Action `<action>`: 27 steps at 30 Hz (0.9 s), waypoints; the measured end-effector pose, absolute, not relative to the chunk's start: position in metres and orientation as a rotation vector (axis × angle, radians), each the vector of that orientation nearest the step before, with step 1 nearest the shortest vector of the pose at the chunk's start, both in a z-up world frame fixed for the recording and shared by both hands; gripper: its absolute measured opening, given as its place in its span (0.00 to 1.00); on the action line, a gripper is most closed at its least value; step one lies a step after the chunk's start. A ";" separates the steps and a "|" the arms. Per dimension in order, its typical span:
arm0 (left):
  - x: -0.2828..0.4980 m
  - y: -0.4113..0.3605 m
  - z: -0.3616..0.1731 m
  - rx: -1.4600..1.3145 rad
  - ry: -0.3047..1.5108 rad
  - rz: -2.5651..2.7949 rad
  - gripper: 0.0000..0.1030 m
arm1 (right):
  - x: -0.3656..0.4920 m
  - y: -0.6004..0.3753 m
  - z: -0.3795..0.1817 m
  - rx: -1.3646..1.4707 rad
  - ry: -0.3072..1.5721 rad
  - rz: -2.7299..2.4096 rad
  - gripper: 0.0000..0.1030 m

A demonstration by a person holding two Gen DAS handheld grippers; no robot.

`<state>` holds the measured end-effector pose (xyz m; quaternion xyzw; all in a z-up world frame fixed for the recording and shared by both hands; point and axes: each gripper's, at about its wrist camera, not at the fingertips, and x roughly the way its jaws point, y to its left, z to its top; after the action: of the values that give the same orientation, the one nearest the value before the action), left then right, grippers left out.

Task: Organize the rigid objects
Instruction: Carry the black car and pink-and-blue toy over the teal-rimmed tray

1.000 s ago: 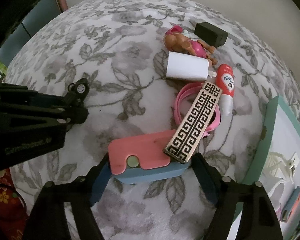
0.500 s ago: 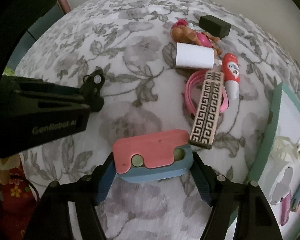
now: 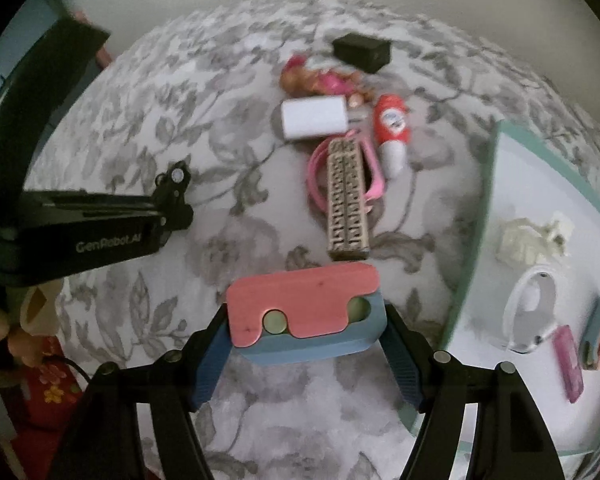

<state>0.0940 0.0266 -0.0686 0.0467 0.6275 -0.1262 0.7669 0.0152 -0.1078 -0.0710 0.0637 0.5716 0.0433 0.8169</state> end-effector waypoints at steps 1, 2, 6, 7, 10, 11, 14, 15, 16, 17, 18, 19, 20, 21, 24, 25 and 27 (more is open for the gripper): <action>0.094 0.027 -0.065 0.096 1.353 -0.278 0.33 | 0.013 -0.112 -0.066 0.154 1.203 0.086 0.72; 0.095 0.027 -0.060 0.084 1.341 -0.285 0.33 | 0.011 -0.119 -0.061 0.180 1.182 0.076 0.72; 0.095 0.027 -0.038 0.059 1.282 -0.296 0.33 | 0.010 -0.134 -0.037 0.220 1.118 0.008 0.72; 0.095 0.027 -0.032 0.063 1.264 -0.295 0.33 | 0.008 -0.141 -0.033 0.237 1.106 -0.011 0.72; 0.094 0.024 -0.017 0.052 1.223 -0.305 0.33 | 0.010 -0.151 -0.030 0.245 1.122 -0.104 0.72; 0.093 0.022 -0.014 0.045 1.214 -0.308 0.33 | 0.008 -0.159 -0.029 0.255 1.127 -0.135 0.72; 0.091 0.009 -0.008 0.013 1.193 -0.324 0.33 | 0.006 -0.177 -0.028 0.334 1.121 -0.167 0.72; 0.090 0.005 -0.008 0.004 1.192 -0.337 0.33 | 0.006 -0.184 -0.028 0.360 1.116 -0.186 0.72; 0.088 -0.001 -0.006 -0.002 1.193 -0.349 0.33 | 0.005 -0.191 -0.027 0.374 1.113 -0.216 0.72; 0.088 -0.005 -0.006 0.002 1.192 -0.354 0.33 | 0.003 -0.196 -0.026 0.381 1.111 -0.236 0.72; 0.084 -0.012 -0.005 0.018 1.185 -0.360 0.33 | 0.000 -0.202 -0.024 0.389 1.107 -0.258 0.72; 0.082 -0.017 -0.003 0.037 1.177 -0.363 0.33 | -0.002 -0.209 -0.023 0.401 1.104 -0.280 0.72; 0.080 -0.024 -0.003 0.050 1.171 -0.368 0.33 | -0.005 -0.216 -0.022 0.414 1.103 -0.301 0.72; 0.076 -0.030 -0.001 0.066 1.164 -0.380 0.34 | -0.007 -0.223 -0.022 0.425 1.104 -0.321 0.72; 0.066 -0.049 0.002 0.093 1.158 -0.428 0.33 | -0.013 -0.240 -0.024 0.445 1.108 -0.372 0.72; 0.062 -0.056 0.002 0.107 1.158 -0.448 0.33 | -0.016 -0.246 -0.025 0.449 1.114 -0.382 0.72; 0.054 -0.071 0.002 0.139 1.158 -0.479 0.33 | -0.019 -0.256 -0.027 0.458 1.121 -0.394 0.72</action>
<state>0.0538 -0.0715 0.0019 0.0649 0.5413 -0.2242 0.8078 -0.0186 -0.2557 -0.0273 0.2136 0.5232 -0.1840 0.8042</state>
